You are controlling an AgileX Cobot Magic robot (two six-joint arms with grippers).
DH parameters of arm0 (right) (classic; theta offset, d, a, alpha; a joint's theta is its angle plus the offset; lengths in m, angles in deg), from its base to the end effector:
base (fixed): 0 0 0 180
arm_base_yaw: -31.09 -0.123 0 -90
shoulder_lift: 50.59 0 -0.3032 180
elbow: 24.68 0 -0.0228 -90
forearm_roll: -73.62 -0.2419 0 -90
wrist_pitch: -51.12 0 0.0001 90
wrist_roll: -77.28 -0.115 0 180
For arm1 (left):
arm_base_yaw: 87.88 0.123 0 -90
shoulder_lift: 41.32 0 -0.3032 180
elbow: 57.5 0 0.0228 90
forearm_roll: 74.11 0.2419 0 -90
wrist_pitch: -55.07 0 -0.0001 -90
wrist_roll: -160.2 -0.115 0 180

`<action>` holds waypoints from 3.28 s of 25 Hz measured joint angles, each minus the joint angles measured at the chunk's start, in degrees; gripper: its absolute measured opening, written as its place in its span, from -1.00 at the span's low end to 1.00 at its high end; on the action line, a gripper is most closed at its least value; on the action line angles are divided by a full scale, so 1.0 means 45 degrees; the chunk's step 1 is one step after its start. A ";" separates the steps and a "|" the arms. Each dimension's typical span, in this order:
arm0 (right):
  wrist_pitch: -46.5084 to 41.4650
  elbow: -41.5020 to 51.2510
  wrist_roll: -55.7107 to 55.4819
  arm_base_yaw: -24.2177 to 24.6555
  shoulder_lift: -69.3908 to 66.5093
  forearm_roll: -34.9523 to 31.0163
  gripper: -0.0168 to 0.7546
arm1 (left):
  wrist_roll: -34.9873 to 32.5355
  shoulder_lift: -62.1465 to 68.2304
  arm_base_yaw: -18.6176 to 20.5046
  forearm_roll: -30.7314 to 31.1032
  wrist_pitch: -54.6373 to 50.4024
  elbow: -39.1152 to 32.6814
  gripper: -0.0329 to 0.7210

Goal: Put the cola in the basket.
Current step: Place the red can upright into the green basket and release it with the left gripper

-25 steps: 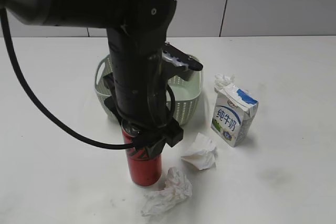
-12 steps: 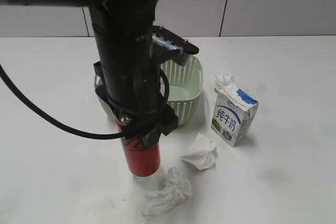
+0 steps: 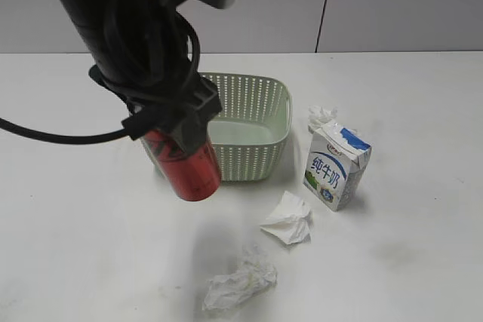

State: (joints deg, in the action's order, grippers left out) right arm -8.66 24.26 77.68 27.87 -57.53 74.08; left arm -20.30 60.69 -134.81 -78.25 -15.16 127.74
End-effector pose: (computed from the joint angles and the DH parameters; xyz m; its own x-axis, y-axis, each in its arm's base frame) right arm -0.0098 -0.0014 0.2643 -0.4318 -0.0353 -0.9013 -0.0547 0.9984 -0.0129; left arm 0.2209 -0.2477 0.3019 -0.6768 0.7010 -0.2247 0.7287 0.6812 -0.0697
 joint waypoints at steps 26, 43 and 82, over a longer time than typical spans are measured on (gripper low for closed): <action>0.0000 0.0000 0.0000 0.0000 0.0000 0.0000 0.57 | -0.5732 0.5469 0.1425 0.1254 -0.0128 0.5894 0.49; 0.0000 0.0000 0.0000 0.0000 0.0000 0.0000 0.57 | -0.6996 0.6806 0.1449 0.0676 0.0913 0.6007 0.49; 0.0000 0.0000 0.0000 0.0000 0.0000 0.0000 0.57 | -0.4713 0.4608 0.2659 0.0563 0.0138 0.6960 0.65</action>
State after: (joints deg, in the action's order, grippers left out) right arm -8.66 24.26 77.68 27.87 -57.53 74.08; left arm -41.51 81.42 -122.84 -75.72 -14.54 159.06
